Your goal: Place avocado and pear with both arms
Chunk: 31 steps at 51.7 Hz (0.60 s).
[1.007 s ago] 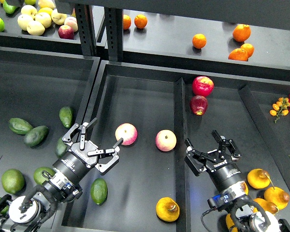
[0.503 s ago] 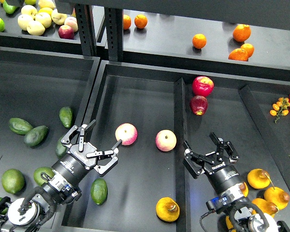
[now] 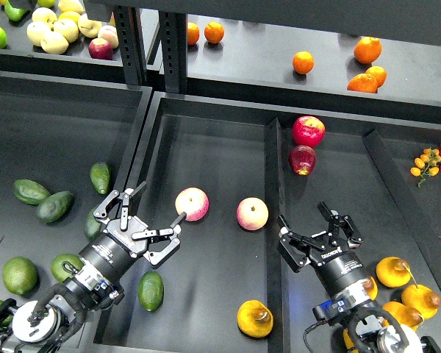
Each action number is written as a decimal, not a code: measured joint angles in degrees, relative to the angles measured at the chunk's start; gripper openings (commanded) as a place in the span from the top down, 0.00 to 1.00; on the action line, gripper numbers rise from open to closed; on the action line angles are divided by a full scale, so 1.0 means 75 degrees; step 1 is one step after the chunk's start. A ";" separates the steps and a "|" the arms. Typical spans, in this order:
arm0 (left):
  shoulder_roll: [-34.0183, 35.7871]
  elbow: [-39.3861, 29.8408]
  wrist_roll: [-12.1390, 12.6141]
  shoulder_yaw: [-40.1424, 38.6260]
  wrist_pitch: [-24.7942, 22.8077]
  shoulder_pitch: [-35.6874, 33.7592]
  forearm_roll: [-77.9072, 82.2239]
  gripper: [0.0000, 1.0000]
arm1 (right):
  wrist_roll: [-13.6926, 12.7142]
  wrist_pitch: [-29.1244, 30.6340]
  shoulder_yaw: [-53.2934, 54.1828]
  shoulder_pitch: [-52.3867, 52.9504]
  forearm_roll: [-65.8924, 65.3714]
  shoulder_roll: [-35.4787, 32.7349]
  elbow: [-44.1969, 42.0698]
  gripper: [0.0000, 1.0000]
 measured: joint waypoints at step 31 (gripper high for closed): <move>0.1147 -0.0002 0.1127 0.0182 -0.0182 -0.0546 0.1088 0.01 | -0.0051 -0.0143 -0.0059 0.0450 0.0012 0.0000 0.0038 0.00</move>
